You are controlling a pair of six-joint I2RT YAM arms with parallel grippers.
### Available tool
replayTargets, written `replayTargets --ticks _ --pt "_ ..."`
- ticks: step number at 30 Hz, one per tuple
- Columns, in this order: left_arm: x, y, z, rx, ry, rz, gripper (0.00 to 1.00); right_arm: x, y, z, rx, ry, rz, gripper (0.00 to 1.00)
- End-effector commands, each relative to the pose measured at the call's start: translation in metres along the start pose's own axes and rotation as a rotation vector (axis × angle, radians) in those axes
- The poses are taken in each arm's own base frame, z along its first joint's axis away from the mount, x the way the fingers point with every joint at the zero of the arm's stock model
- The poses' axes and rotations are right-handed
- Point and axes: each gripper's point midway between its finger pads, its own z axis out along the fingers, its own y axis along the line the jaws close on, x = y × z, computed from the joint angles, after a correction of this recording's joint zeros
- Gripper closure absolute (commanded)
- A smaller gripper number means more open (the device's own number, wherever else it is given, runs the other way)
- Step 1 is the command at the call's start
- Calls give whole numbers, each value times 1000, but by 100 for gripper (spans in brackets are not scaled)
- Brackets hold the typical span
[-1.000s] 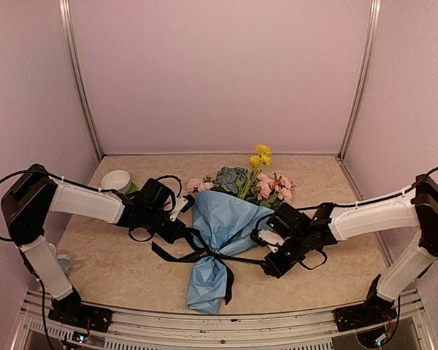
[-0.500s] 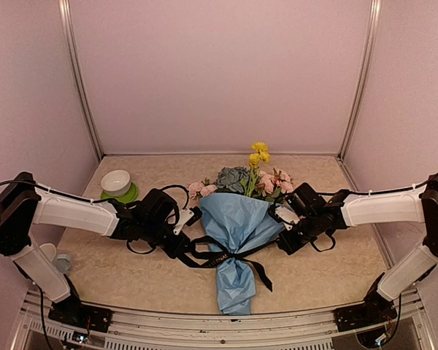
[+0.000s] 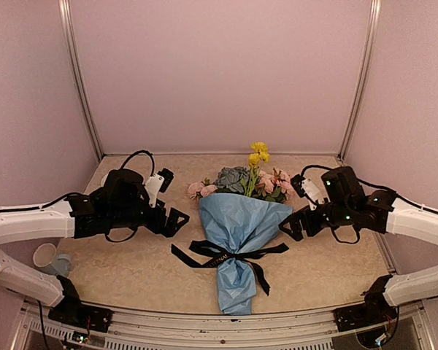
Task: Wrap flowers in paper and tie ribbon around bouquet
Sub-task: Tie the half-tied ribbon around the folded bouquet, then reset both arms
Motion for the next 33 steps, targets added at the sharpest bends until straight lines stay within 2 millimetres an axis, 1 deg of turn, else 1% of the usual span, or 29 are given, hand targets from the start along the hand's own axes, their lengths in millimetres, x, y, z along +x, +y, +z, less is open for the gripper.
replayTargets --ticks 1,2,4,5,6,7,8,9,11,12,13,15,17,19,22,24,26,27,30,33 --pt "-48 41 -39 -232 -208 -2 1 -53 -16 -41 11 -261 47 0" --pt "-58 52 -45 -275 -258 -17 1 -61 -27 -47 39 -303 64 0" --pt "-70 80 -52 -350 -308 -70 1 -74 -53 -56 108 -373 89 0" --pt "-74 99 -55 -397 -324 -113 1 -77 -71 -58 150 -398 106 0" --pt "-74 116 -56 -446 -336 -152 1 -82 -95 -63 200 -442 136 0" --pt "-74 134 -59 -502 -350 -176 1 -80 -105 -62 212 -454 157 0" --pt "-72 149 -62 -566 -370 -184 1 -81 -129 -69 259 -504 194 0" --pt "-68 162 -65 -628 -384 -174 1 -80 -146 -75 293 -547 215 0" --pt "-59 185 -76 -744 -431 -143 1 -70 -172 -83 374 -635 236 0" --pt "-61 192 -82 -767 -479 -139 1 -58 -182 -83 412 -663 241 0" --pt "-51 199 -83 -786 -491 -131 1 -52 -188 -87 449 -700 232 0" --pt "-41 211 -88 -795 -526 -129 1 -45 -195 -93 516 -765 204 0" --pt "-28 225 -91 -824 -535 -144 1 -39 -202 -98 581 -810 172 0" --pt "-15 236 -95 -865 -531 -147 1 -30 -211 -98 637 -820 162 0" --pt "0 243 -100 -895 -545 -105 1 -14 -226 -92 702 -822 159 0" --pt "9 248 -102 -865 -575 -112 1 -4 -233 -86 714 -823 162 0" --pt "18 260 -106 -845 -600 -153 1 -4 -233 -80 678 -834 150 0" --pt "18 264 -109 -841 -619 -160 1 -3 -236 -74 666 -800 150 0" --pt "15 267 -110 -808 -647 -140 1 -12 -239 -68 655 -785 93 0" --pt "10 275 -111 -799 -668 -124 1 -16 -232 -64 625 -797 13 0"
